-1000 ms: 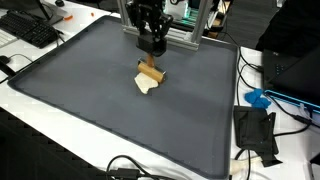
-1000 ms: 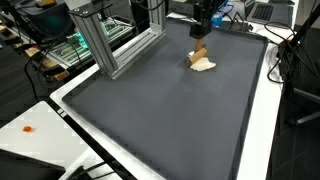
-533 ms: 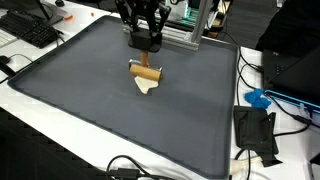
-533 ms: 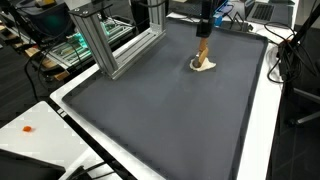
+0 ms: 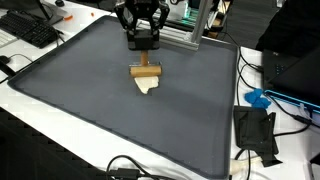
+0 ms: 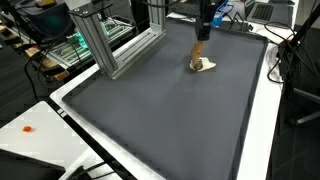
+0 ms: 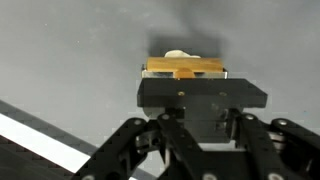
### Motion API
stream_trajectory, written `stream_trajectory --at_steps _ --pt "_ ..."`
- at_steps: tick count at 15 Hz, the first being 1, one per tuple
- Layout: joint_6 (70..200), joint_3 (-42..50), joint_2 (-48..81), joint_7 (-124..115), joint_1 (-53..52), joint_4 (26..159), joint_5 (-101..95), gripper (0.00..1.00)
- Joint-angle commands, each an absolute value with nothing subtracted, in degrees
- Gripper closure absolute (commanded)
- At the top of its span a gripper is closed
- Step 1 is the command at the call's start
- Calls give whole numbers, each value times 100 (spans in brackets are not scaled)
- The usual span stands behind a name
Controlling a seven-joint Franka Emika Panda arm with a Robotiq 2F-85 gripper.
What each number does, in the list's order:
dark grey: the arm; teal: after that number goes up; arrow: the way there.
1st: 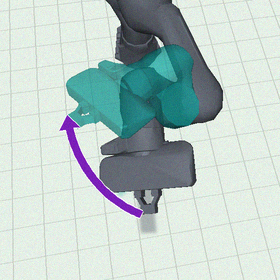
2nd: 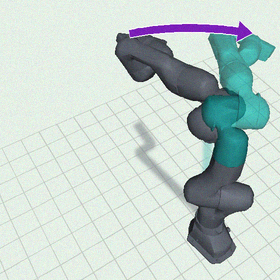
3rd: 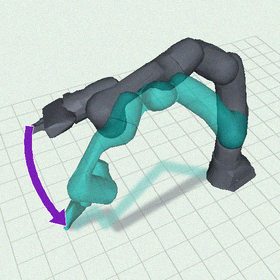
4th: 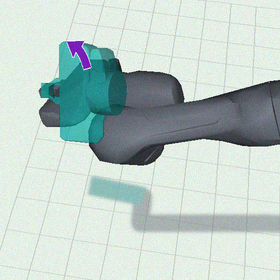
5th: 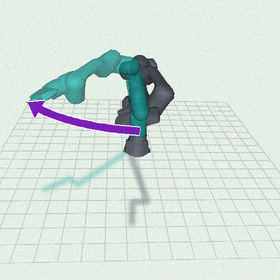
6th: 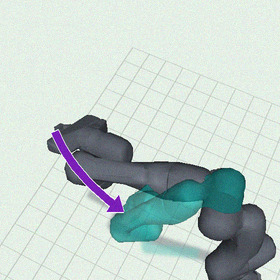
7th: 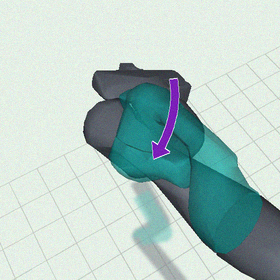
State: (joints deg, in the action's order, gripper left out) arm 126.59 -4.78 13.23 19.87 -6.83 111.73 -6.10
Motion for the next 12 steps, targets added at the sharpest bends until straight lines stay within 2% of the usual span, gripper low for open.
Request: stream_trajectory --at_steps 1,12 --pt "12772 -700 1189 3086 -486 11442 -519 77" --pt "13138 -965 1326 4582 -433 11555 -99 77"
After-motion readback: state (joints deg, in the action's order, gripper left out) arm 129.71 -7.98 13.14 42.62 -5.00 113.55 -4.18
